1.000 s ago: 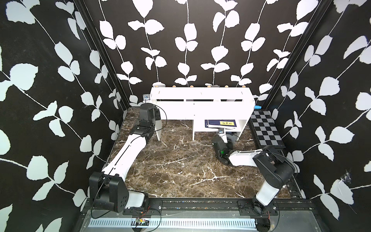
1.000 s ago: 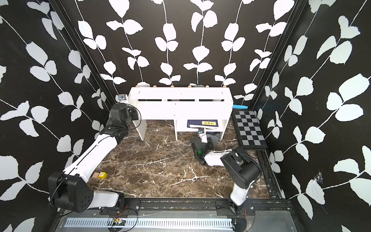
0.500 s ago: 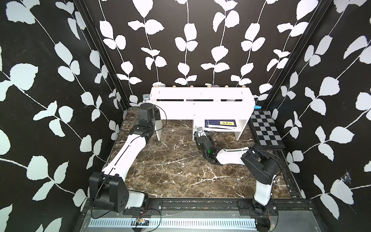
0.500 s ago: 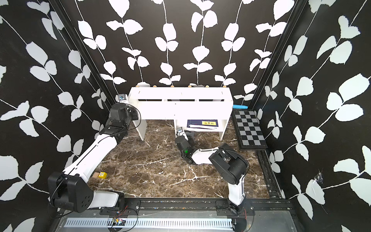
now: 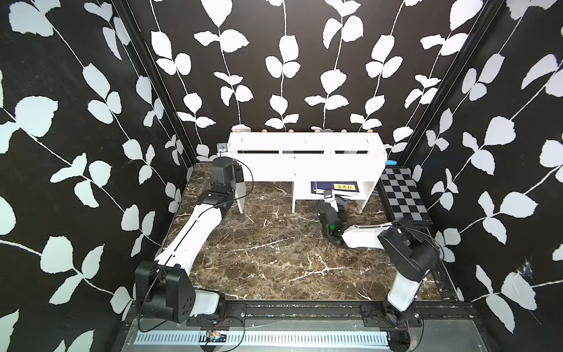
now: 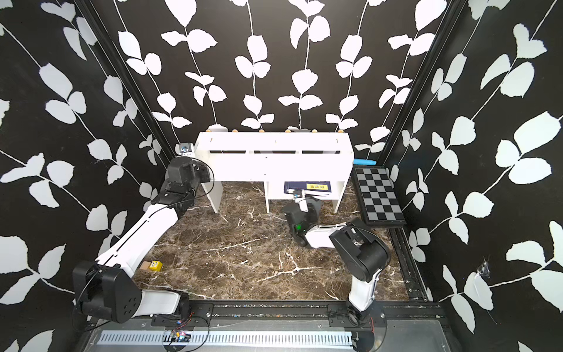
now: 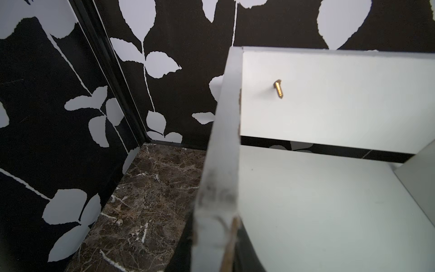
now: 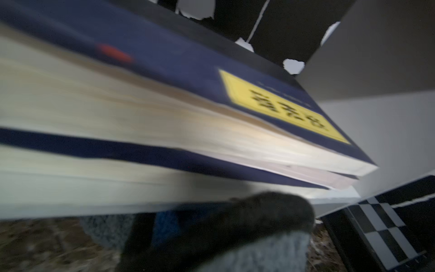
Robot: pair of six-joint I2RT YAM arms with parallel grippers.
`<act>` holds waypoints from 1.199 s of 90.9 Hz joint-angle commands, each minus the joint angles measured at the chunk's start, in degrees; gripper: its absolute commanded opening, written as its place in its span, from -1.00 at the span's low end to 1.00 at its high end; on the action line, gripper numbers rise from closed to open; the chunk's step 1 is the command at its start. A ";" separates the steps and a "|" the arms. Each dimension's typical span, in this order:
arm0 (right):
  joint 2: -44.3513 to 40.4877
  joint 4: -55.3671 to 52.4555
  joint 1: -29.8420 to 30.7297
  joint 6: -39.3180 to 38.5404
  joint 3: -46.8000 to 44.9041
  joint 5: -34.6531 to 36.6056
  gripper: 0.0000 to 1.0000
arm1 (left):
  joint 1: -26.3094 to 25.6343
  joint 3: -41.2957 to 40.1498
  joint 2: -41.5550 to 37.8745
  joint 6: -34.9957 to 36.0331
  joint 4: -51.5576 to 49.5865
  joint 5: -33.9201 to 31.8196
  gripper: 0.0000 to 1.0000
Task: Wipe the bookshelf clean with a cloth
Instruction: Wipe the dust from the shelf.
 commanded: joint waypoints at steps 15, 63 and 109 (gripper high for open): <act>-3.19 -5.57 -3.33 9.40 -4.36 6.12 -1.00 | 0.05 -1.79 0.93 -1.07 -0.94 -6.52 -0.97; -17.52 -1.25 -3.30 3.82 -7.06 -1.65 -1.00 | 0.05 -1.87 0.94 -0.98 -0.89 -6.62 -0.99; -29.36 -2.12 -8.02 -5.40 -5.83 -11.56 -1.00 | 0.05 -1.83 1.03 -1.23 -1.02 -6.39 -1.00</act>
